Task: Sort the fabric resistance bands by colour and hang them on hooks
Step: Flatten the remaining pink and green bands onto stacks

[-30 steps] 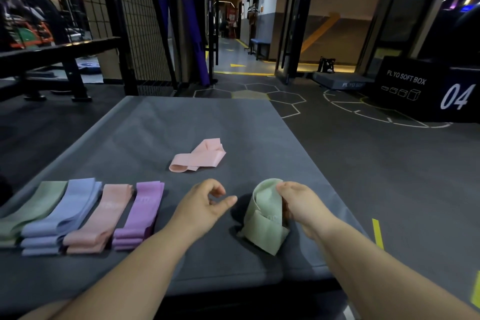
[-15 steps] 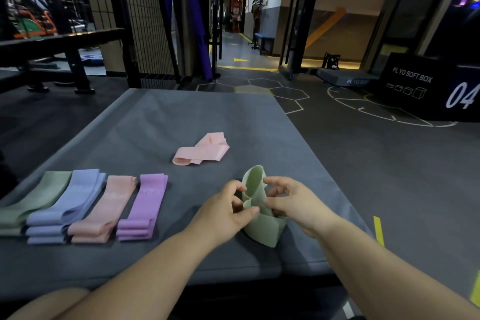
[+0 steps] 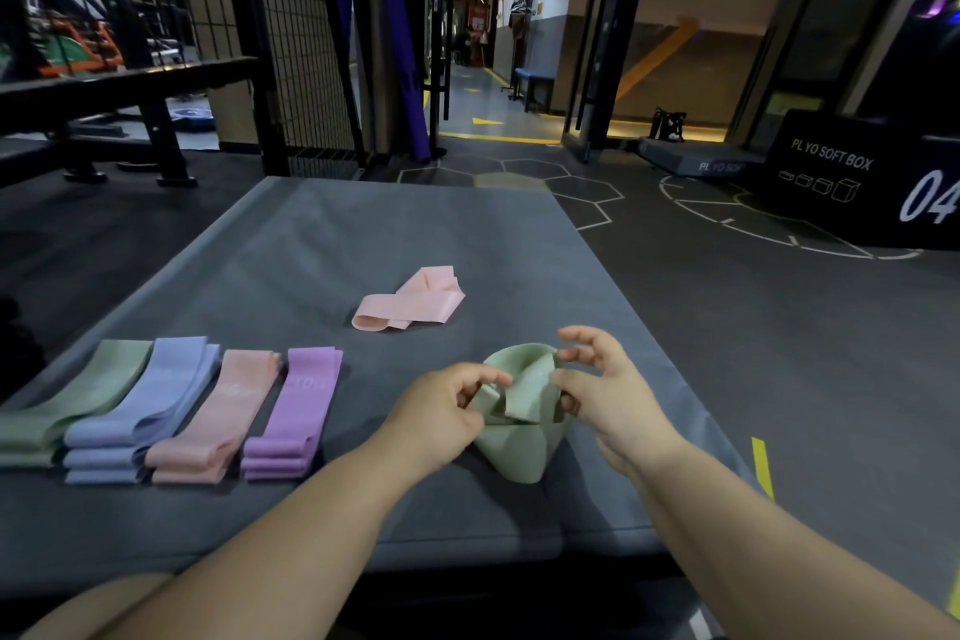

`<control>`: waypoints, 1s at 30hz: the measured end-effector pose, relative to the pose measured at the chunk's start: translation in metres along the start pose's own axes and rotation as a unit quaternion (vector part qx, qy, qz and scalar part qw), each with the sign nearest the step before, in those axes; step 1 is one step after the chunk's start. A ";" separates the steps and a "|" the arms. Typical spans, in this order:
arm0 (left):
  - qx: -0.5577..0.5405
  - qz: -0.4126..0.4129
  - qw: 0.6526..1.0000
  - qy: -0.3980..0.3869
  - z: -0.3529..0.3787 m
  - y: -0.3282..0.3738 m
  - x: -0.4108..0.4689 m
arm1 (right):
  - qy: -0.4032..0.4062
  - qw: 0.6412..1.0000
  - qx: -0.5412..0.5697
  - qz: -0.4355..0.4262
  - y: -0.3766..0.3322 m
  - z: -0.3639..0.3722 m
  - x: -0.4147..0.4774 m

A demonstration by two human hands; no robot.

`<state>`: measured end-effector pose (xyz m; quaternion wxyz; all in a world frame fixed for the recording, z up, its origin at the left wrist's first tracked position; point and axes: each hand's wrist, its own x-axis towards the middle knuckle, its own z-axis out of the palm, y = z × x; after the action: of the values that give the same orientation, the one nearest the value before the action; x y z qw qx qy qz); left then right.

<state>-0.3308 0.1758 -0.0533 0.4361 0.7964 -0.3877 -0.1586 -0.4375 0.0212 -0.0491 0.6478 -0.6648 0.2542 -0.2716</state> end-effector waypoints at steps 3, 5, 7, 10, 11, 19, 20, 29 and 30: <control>0.018 -0.011 1.000 0.023 -0.003 -0.003 -0.001 | 0.016 0.999 0.026 0.024 -0.001 -0.001 0.002; 0.039 -0.012 0.999 0.032 -0.002 -0.006 -0.001 | 0.014 0.999 -0.015 0.027 -0.001 -0.004 0.001; 0.056 -0.019 0.998 0.035 -0.002 -0.007 -0.001 | 0.007 0.996 -0.086 -0.006 0.000 -0.005 -0.001; 0.074 -0.028 0.996 0.033 -0.002 -0.008 -0.001 | -0.033 0.984 -0.165 -0.059 -0.002 -0.003 -0.005; 0.080 -0.029 0.996 0.034 -0.003 -0.009 -0.001 | -0.053 0.980 -0.183 -0.062 -0.004 -0.003 -0.006; 0.109 -0.022 0.991 0.074 -0.008 -0.009 -0.002 | -0.147 0.959 -0.232 -0.070 -0.006 -0.012 -0.007; 0.112 -0.016 0.990 0.080 -0.008 -0.010 -0.002 | -0.150 0.959 -0.230 -0.071 -0.006 -0.013 -0.007; 0.190 0.155 0.960 0.137 -0.005 -0.018 0.001 | -0.038 0.936 -0.325 -0.129 0.001 -0.012 -0.003; 0.199 0.166 0.957 0.130 -0.005 -0.017 0.000 | -0.020 0.932 -0.333 -0.143 0.000 -0.013 -0.002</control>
<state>-0.3195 0.1839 -0.0640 0.3356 0.8053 -0.4783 0.1010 -0.4478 0.0135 -0.0493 0.3488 -0.8769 0.2194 -0.2474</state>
